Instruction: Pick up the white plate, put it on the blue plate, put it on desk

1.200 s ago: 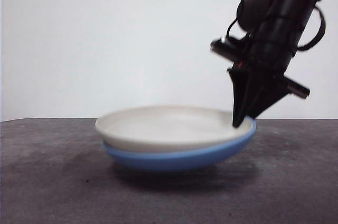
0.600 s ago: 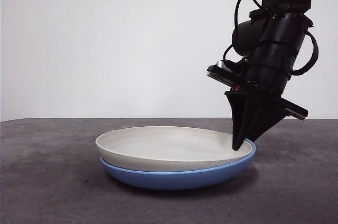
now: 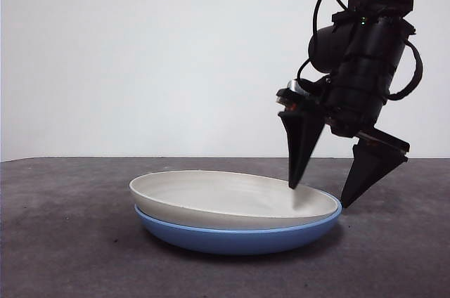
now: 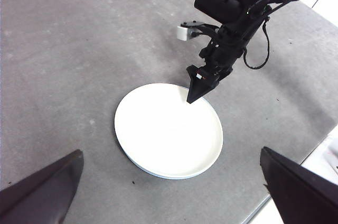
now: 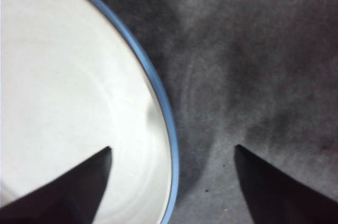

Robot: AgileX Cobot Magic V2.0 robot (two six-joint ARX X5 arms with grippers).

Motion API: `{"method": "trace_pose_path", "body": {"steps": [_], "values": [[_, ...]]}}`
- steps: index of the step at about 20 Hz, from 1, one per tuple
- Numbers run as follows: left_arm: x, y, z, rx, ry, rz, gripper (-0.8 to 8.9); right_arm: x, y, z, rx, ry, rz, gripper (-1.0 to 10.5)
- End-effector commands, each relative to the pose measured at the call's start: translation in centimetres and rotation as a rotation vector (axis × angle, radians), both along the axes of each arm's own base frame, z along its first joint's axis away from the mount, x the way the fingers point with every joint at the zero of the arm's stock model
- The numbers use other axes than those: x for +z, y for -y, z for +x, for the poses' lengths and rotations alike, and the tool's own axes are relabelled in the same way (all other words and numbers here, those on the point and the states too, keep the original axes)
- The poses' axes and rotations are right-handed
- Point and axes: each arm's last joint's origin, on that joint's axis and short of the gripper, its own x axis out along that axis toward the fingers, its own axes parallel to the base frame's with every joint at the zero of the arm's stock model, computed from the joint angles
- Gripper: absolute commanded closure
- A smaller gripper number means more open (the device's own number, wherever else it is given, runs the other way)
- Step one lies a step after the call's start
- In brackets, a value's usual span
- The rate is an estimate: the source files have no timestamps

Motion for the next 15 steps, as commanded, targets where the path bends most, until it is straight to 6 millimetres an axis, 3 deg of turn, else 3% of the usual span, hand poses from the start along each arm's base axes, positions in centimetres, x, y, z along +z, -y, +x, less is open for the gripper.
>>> {"method": "trace_pose_path", "body": {"steps": [1,4,7,12,15], "values": [[0.2,0.1,0.0,-0.002,0.007,-0.005,2.5,2.2,-0.1,0.5,0.019,0.07,-0.018,5.3],[0.2,0.1,0.0,-0.002,0.007,-0.006,2.5,5.9,0.5,-0.2,0.024,0.158,-0.095,4.6],[0.2,0.1,0.0,-0.002,0.007,-0.006,2.5,10.5,1.4,-2.1,0.01,0.275,-0.137,3.7],[0.2,0.1,0.0,-0.004,0.01,-0.004,2.5,17.7,3.7,-8.0,0.005,0.486,-0.065,3.5],[0.2,0.1,0.0,-0.005,0.012,-0.003,2.5,20.5,5.2,-11.8,0.032,0.588,-0.055,3.5]]}}
